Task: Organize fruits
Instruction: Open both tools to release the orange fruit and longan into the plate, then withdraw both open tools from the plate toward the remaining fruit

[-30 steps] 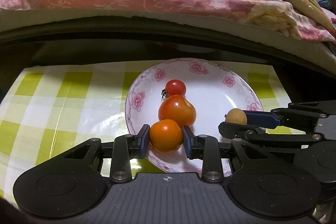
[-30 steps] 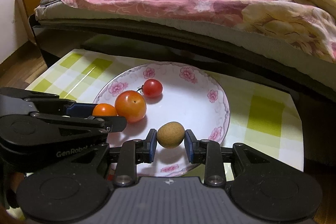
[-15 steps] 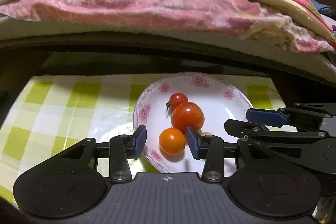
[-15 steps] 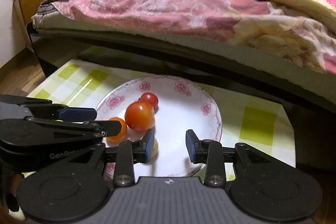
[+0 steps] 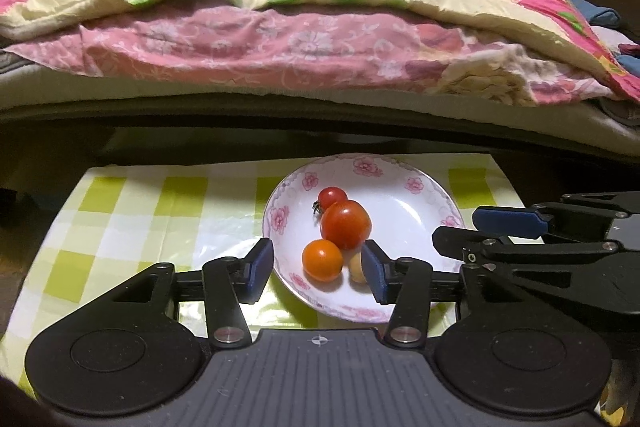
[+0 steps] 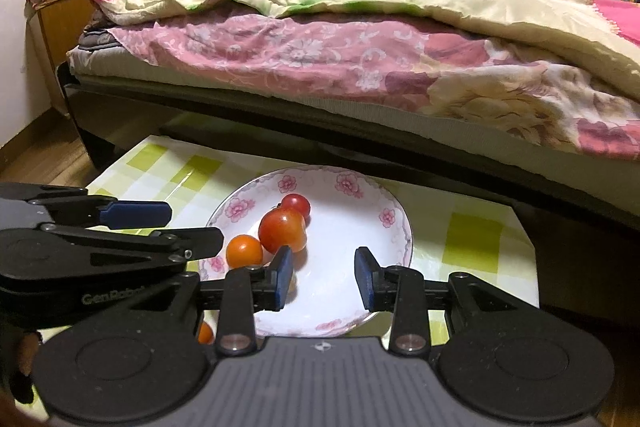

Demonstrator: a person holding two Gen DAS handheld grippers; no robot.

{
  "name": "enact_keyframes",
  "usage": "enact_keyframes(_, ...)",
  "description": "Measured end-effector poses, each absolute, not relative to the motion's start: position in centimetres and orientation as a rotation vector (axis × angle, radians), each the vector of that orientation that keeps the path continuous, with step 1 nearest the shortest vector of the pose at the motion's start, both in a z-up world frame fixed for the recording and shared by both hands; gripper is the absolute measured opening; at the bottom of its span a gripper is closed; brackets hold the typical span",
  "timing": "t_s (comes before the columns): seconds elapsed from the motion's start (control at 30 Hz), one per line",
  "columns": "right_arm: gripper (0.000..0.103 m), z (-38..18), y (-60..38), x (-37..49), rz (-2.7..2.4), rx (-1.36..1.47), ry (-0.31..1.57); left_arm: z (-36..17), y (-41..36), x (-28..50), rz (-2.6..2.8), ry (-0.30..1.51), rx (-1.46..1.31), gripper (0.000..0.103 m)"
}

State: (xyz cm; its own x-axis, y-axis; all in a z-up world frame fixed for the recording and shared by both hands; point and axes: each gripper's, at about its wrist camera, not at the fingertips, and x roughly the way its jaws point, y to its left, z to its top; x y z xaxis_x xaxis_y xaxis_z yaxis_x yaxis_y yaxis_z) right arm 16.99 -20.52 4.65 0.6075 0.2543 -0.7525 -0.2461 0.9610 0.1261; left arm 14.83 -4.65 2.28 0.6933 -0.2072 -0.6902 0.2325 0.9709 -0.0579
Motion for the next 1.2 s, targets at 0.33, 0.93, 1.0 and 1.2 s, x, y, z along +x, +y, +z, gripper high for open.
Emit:
enact_keyframes(0.33, 0.037, 6.0, -20.7, 14.1, 0.276, 0.022, 0.874, 3.3, -4.7, 11.6, -0.263, 0.753, 0.043, 0.062)
enact_keyframes(0.93, 0.037, 6.8, -20.5, 9.8, 0.269, 0.049, 0.896, 3.6, -4.1, 7.7, -0.264, 0.759, 0.043, 0.066)
enact_keyframes(1.0, 0.037, 6.8, -20.4, 9.4, 0.271, 0.05, 0.898, 3.6, -4.0, 7.4, -0.264, 0.763, 0.048, 0.066)
enact_keyframes(1.2, 0.037, 6.8, -20.0, 8.6, 0.277, 0.051, 0.91, 3.5, -3.7, 6.7, -0.256, 0.771, 0.058, 0.066)
